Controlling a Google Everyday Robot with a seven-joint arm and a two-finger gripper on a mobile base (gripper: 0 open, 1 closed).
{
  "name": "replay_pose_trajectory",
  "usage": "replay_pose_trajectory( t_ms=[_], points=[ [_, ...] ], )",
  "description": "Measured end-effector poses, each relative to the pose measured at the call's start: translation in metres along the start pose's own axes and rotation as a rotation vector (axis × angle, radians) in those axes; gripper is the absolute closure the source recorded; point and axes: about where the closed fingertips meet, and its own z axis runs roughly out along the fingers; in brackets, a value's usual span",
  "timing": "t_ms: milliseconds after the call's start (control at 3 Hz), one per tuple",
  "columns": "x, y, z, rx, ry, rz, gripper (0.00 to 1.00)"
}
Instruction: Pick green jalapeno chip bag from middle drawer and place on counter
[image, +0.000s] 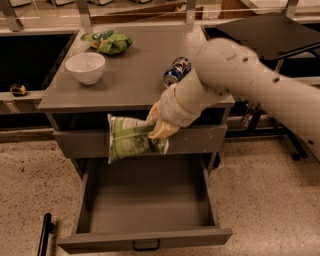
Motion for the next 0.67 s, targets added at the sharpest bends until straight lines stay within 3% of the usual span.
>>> replay_pose_trajectory(
  t_ms=[333,667],
  points=[
    [-0.0077,-0.0252,-0.0187,0.035,0.009,0.048,1.00],
    [-0.0076,-0.0243,-0.0180,0.035,0.008,0.047,1.00]
  ],
)
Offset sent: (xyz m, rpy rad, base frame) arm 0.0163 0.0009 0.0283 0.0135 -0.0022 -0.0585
